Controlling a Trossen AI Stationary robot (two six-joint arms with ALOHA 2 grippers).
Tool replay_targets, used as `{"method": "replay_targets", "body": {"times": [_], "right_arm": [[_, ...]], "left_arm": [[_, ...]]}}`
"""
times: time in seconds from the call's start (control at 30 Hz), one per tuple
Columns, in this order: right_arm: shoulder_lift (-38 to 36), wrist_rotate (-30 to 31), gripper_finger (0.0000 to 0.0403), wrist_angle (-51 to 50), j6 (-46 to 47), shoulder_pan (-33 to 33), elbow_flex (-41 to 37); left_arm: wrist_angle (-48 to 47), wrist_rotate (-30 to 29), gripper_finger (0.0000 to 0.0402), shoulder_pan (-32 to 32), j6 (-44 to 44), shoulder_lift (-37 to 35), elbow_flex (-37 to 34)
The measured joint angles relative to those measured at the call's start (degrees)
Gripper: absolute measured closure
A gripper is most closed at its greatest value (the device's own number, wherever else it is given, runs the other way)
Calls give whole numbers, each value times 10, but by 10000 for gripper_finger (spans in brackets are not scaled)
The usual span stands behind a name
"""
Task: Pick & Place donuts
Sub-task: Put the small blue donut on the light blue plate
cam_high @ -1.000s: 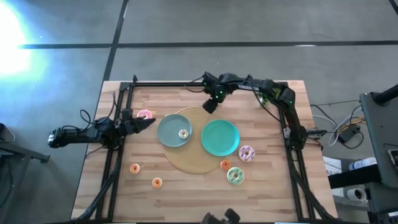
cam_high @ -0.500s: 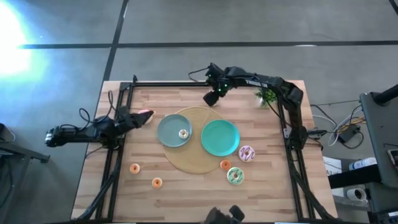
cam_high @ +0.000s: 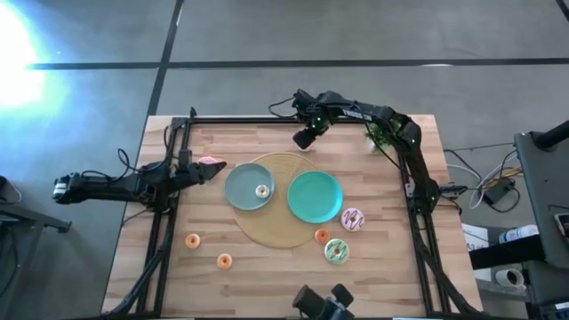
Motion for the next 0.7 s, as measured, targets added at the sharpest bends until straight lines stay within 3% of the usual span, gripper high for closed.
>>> {"method": "replay_targets", "body": {"times": [0.23,0.7], "right_arm": [[10,-51,262,8,-16,-1,-21],[36,-33,261,35,-13,0,-17]], "left_arm": [[0,2,298,0,0,16,2],[0,4,298,0,-6,17,2]]}}
